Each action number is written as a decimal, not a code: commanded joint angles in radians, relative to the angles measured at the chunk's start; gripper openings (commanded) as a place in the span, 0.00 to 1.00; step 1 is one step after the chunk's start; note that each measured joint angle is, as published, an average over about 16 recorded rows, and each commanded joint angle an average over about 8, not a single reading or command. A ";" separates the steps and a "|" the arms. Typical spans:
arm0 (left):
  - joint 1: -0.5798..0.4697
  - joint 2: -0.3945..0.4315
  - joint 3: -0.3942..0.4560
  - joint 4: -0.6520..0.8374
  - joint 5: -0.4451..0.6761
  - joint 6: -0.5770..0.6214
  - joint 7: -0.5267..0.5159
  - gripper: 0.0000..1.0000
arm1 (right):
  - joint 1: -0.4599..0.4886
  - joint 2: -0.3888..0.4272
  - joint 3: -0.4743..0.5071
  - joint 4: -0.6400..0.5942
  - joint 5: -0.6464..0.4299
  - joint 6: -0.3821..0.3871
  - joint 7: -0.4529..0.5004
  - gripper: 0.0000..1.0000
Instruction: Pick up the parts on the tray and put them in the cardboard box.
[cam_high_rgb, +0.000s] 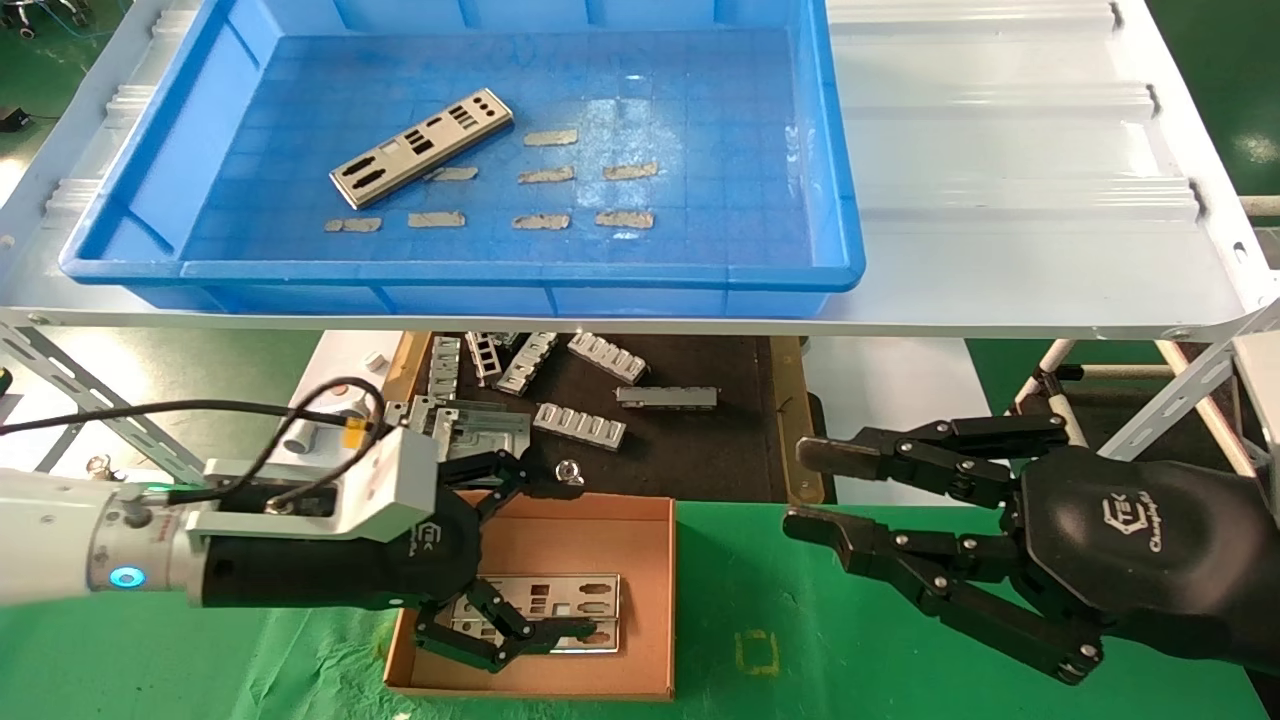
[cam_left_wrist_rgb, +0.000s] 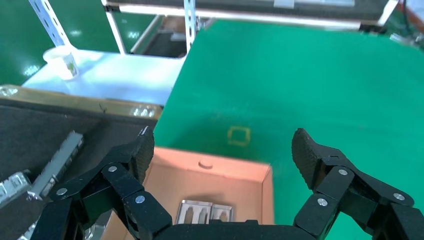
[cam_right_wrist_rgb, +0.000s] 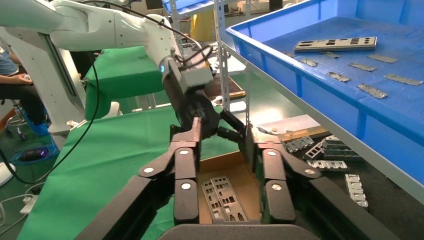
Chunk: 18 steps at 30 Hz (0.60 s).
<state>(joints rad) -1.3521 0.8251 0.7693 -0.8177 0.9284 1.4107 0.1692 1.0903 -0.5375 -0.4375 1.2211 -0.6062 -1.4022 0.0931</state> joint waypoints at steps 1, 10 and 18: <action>0.014 -0.011 -0.025 -0.024 -0.010 0.004 -0.019 1.00 | 0.000 0.000 0.000 0.000 0.000 0.000 0.000 1.00; 0.080 -0.061 -0.141 -0.134 -0.057 0.024 -0.103 1.00 | 0.000 0.000 0.000 0.000 0.000 0.000 0.000 1.00; 0.138 -0.106 -0.244 -0.232 -0.098 0.042 -0.178 1.00 | 0.000 0.000 0.000 0.000 0.000 0.000 0.000 1.00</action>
<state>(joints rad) -1.2141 0.7187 0.5258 -1.0496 0.8301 1.4529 -0.0082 1.0903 -0.5375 -0.4375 1.2211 -0.6062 -1.4022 0.0931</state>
